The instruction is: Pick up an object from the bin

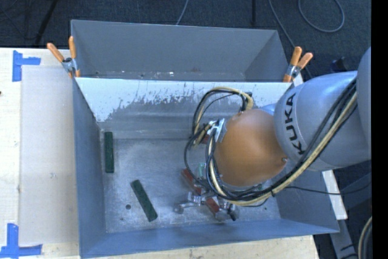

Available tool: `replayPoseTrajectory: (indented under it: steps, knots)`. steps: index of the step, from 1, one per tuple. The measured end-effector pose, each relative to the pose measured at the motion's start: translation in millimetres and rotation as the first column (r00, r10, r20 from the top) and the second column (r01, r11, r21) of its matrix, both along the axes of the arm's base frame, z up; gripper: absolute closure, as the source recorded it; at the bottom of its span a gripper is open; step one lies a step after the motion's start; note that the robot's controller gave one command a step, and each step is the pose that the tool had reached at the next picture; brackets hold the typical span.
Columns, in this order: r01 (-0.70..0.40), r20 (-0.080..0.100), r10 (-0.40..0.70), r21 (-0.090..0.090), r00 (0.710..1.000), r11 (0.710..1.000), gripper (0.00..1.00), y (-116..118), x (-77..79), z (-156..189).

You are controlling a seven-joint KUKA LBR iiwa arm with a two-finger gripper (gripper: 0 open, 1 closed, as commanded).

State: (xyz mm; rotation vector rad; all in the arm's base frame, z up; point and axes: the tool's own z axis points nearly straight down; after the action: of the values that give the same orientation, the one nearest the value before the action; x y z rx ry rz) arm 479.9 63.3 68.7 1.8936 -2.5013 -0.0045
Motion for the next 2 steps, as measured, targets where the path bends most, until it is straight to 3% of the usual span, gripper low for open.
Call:
replayPoseTrajectory:
  steps: [1, 2]
  knots:
    - [-0.594, 0.007, 0.594, 0.001, 0.805, 0.805, 0.00, -7.5, 11.0, 92.9]
    - [-0.558, 0.008, 0.558, 0.003, 0.830, 0.830, 0.00, -31.1, -10.3, -1.4]
